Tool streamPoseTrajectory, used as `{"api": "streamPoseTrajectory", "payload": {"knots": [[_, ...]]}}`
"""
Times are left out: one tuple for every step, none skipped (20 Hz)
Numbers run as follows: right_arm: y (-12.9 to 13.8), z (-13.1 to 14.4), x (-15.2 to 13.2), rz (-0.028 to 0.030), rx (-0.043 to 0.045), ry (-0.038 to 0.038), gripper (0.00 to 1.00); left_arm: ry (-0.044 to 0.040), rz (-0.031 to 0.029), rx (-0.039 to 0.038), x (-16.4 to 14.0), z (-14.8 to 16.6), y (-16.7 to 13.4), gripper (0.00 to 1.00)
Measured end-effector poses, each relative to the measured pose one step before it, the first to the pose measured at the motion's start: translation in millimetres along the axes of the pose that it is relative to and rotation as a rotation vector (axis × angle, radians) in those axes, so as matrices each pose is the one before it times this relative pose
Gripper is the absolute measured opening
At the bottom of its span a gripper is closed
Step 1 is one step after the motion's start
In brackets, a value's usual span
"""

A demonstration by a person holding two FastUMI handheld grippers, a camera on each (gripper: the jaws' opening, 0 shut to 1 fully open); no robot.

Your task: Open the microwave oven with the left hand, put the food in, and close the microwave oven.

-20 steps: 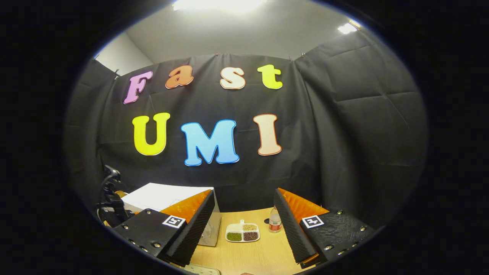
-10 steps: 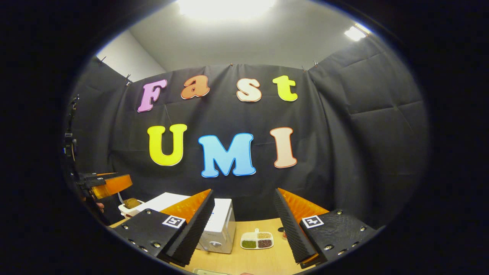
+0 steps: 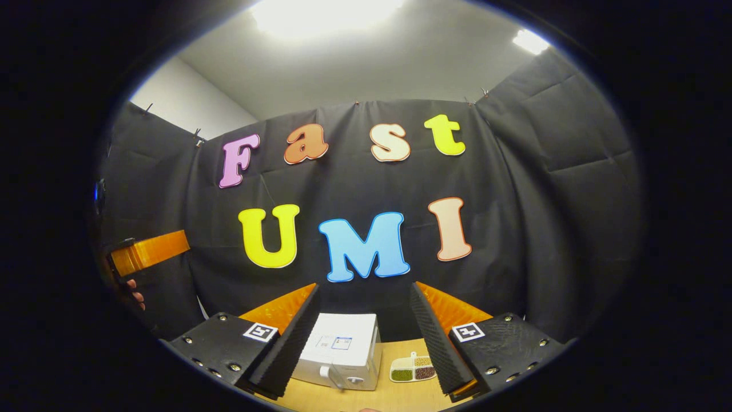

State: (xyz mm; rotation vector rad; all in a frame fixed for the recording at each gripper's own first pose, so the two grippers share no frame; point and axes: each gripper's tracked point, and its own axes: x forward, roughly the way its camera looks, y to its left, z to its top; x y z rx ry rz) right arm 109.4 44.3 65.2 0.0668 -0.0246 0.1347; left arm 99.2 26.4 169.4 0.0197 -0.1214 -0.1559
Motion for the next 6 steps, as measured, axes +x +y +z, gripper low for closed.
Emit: {"api": "streamPoseTrajectory", "payload": {"knots": [[-1.05,0.89,1.21,-0.00034,-0.01326,0.00175,0.95,0.00205,-0.00492,-0.0092,3.25,5.25,-5.35,0.93],[-2.2,0.5,1.92,0.0028,-0.00403,0.00256,0.95,-0.001,0.00696,-0.00539,1.71,4.18,-1.58,0.93],[0.98,-0.38,1.02,0.0105,0.00639,0.00157,0.95,-0.00028,0.011,-0.00377,-1.63,2.36,-0.19,0.93],[1.6,-0.62,1.82,0.02002,0.01362,-0.00843,0.95,-0.00473,0.01475,-0.00157,0.12,1.95,-0.71,0.93],[4.33,0.38,3.65,0.03772,0.01193,-0.01167,0.95,0.00093,0.01726,-0.00004,1.85,-3.32,0.25,0.93],[0.27,-4.49,3.94,0.02308,0.00371,0.00556,0.95,0.00501,0.01852,0.00186,1.61,-4.44,0.26,0.93]]}}
